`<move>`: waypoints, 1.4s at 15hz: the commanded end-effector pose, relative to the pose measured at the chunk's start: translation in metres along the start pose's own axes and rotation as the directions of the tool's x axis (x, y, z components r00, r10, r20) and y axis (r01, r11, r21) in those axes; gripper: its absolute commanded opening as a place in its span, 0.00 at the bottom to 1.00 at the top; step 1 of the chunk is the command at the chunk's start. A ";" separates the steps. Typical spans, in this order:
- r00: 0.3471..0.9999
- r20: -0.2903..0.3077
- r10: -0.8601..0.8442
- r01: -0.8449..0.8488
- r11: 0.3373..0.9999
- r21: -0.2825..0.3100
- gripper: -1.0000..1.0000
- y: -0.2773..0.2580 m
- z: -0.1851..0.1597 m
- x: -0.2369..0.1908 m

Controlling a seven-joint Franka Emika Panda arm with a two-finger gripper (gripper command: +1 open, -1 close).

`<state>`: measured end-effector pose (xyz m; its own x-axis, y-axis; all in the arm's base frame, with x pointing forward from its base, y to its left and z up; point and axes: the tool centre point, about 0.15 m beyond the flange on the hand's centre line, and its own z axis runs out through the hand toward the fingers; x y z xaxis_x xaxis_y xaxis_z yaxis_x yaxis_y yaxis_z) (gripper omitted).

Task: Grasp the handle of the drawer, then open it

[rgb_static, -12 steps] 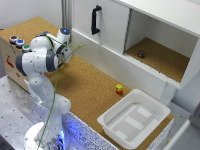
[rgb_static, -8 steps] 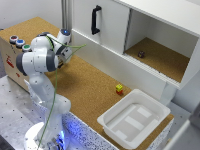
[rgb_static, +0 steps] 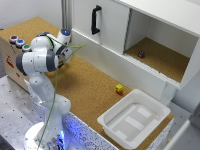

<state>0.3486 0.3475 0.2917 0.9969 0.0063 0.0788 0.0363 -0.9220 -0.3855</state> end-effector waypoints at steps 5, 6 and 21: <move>1.000 -0.022 0.014 -0.011 0.994 0.104 0.00 0.048 -0.001 -0.021; 1.000 -0.024 0.020 -0.017 0.994 0.105 0.00 0.053 -0.002 -0.022; 0.996 -0.046 0.072 -0.068 0.995 0.066 0.00 0.134 -0.038 -0.010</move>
<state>0.3476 0.2554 0.2929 0.9937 -0.0627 0.0931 -0.0212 -0.9194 -0.3928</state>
